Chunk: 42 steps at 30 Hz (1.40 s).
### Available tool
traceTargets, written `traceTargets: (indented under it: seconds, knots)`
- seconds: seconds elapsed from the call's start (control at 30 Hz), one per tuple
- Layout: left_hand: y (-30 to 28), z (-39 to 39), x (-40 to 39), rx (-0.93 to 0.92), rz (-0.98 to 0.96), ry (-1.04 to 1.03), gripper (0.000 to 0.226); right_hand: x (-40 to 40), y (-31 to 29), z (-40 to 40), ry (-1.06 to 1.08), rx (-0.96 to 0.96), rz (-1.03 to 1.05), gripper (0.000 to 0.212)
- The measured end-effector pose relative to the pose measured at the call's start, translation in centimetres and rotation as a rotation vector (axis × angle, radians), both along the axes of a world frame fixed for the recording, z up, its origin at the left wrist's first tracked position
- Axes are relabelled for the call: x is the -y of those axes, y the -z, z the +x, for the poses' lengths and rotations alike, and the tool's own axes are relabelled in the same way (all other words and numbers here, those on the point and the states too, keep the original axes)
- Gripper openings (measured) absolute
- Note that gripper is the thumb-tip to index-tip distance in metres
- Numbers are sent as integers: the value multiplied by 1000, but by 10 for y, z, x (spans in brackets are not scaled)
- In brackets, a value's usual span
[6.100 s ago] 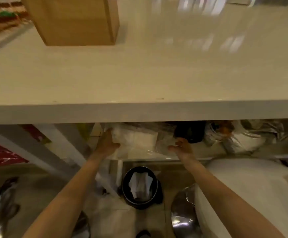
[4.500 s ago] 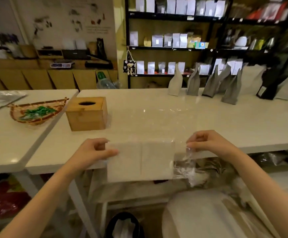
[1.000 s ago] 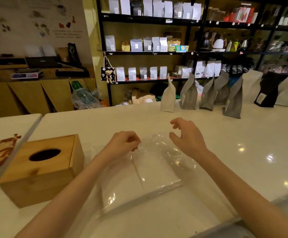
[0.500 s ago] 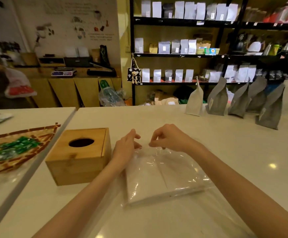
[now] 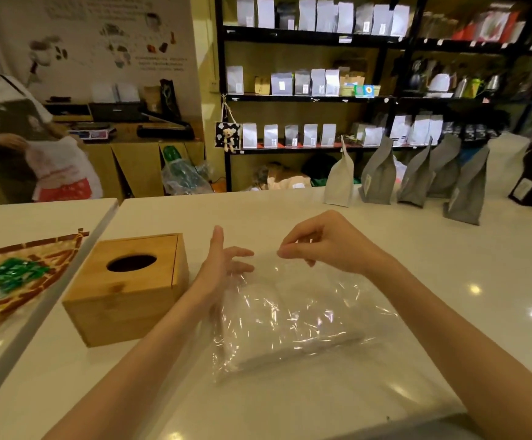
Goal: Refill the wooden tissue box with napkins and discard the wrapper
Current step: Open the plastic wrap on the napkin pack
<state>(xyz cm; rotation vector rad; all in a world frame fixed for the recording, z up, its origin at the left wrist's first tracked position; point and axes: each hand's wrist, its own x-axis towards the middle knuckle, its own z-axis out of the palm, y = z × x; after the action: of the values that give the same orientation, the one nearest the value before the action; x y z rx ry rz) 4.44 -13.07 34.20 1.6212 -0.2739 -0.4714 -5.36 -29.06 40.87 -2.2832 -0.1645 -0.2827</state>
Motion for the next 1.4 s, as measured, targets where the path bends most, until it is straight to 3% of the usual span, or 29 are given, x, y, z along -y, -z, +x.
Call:
traceTargets:
  seconds: [0.07,0.17,0.23,0.37,0.47,0.67,0.83,0.97,1.13,1.27,1.4]
  knots:
    - [0,0,-1,70,40,17,67,3,-10,-19,-46,-41,41,5]
    - [-3,-8,-7,443,356,113,34,4,-21,-47,-130,-161,28,7]
    - [-2,-22,-11,631,467,203,31,2,-23,-62,-205,-284,8,10]
    - [13,-54,-22,917,741,362,63,-7,-20,-91,-352,-510,-32,21]
    - [21,-70,-23,1049,907,371,87,-14,-11,-109,-410,-660,-109,28]
    - [30,-103,-19,1011,1003,326,103,-21,-2,-120,-452,-831,-318,53]
    - [37,-100,-14,981,1038,348,101,-8,4,-109,-230,-537,-276,40]
    - [36,-86,-14,923,1015,351,80,10,40,-91,29,-484,-540,55]
    - [36,-56,-9,922,1004,346,82,13,67,-71,101,-483,-530,59]
    - [34,-29,-2,900,1065,323,57,11,72,-52,118,-446,-489,58]
    - [35,-14,6,870,1071,271,54,13,77,-34,144,-408,-557,56]
